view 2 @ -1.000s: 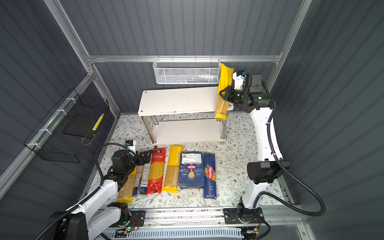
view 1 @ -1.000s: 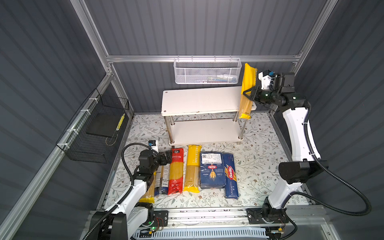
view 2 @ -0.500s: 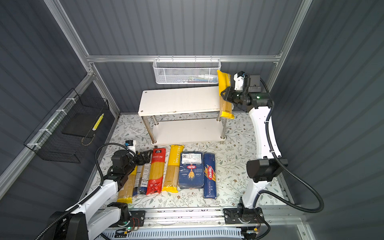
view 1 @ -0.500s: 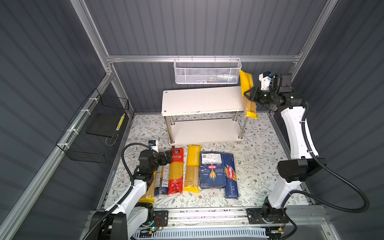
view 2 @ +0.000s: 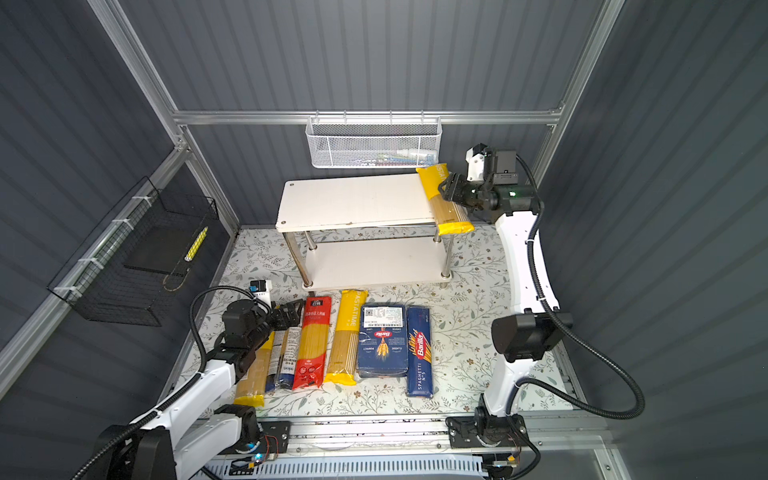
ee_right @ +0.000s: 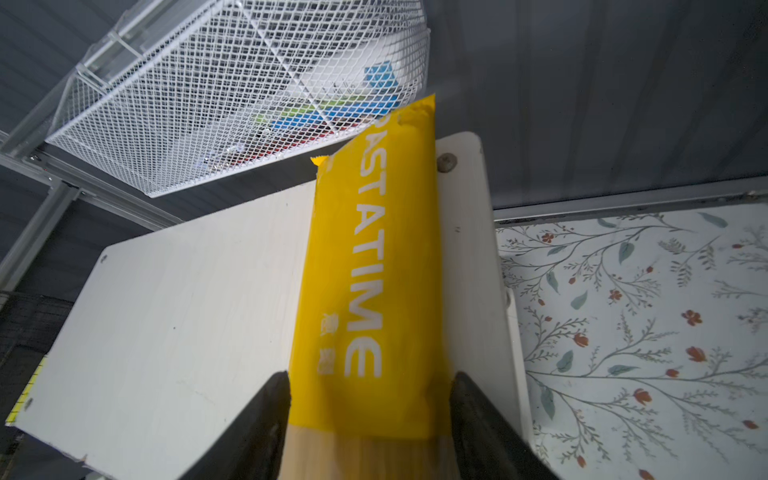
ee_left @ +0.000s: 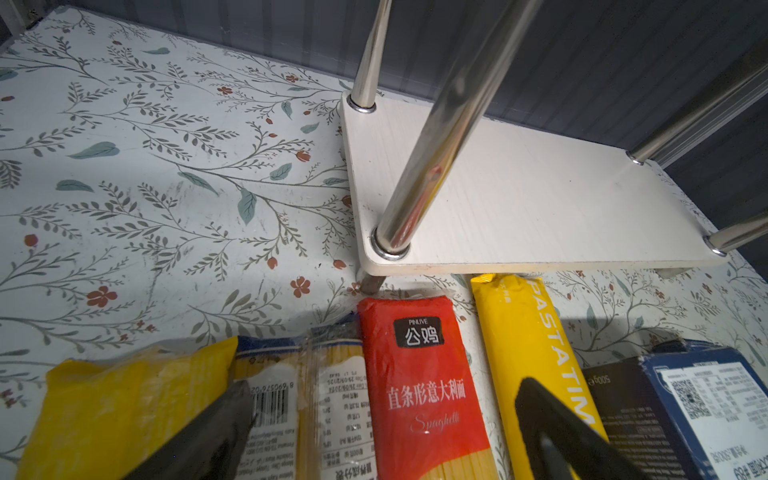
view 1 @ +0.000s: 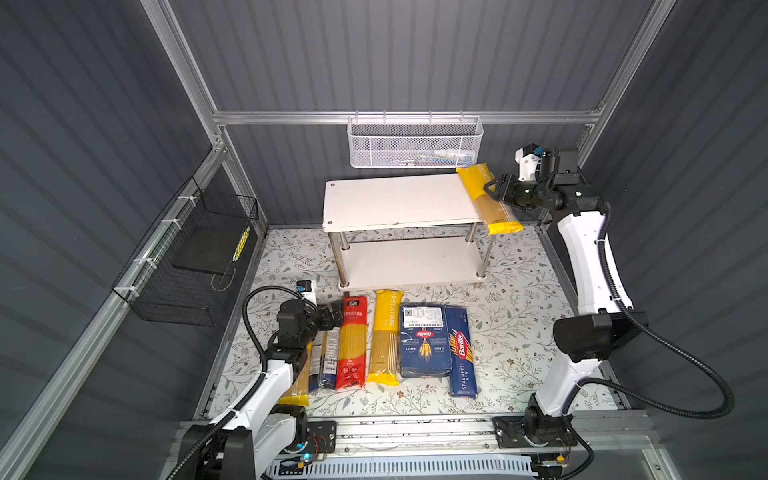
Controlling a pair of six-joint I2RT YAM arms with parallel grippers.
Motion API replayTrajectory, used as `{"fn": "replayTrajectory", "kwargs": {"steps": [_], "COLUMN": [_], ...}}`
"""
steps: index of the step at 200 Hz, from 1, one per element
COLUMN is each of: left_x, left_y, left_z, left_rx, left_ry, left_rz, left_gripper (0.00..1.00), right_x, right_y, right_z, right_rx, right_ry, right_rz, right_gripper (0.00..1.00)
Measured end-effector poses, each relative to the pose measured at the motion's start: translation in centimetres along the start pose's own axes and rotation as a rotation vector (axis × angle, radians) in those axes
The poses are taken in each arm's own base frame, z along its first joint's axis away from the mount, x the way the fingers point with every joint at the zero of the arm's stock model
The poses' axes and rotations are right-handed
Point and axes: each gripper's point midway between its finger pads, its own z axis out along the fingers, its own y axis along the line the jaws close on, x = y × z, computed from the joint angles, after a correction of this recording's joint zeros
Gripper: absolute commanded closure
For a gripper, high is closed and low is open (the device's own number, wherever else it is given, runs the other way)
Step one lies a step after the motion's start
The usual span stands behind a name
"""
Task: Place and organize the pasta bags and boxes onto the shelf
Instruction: 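Lay the yellow bag on the top shelf, open and withdraw the right gripper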
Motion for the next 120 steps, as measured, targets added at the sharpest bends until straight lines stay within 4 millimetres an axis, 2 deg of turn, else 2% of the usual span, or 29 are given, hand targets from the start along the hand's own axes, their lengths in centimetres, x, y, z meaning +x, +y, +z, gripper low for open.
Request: {"fn": "replayTrajectory", "kwargs": {"steps": [23, 43, 75, 93, 120], "left_x": [0.0, -0.1, -0.1, -0.1, -0.3], "left_y": [0.0, 0.0, 0.0, 0.0, 0.0], "left_z": [0.0, 0.0, 0.0, 0.0, -0.2], "left_rx": [0.0, -0.002, -0.003, -0.003, -0.004], "left_ry": [-0.001, -0.003, -0.003, -0.003, -0.012], "left_rz": [0.0, 0.0, 0.0, 0.0, 0.002], "left_gripper": [0.0, 0.0, 0.0, 0.0, 0.0], "right_x": [-0.4, -0.8, -1.0, 0.2, 3.2], "right_y": [0.4, 0.9, 2.1, 2.4, 1.8], "right_z": [-0.8, -1.9, -4.7, -6.4, -8.6], "right_rx": [-0.004, -0.01, -0.021, -0.022, -0.004], "right_ry": [-0.019, -0.039, -0.077, -0.084, -0.086], "right_rz": [-0.013, -0.028, -0.056, -0.061, -0.052], "right_gripper": [0.2, 0.17, 0.14, 0.12, 0.1]}}
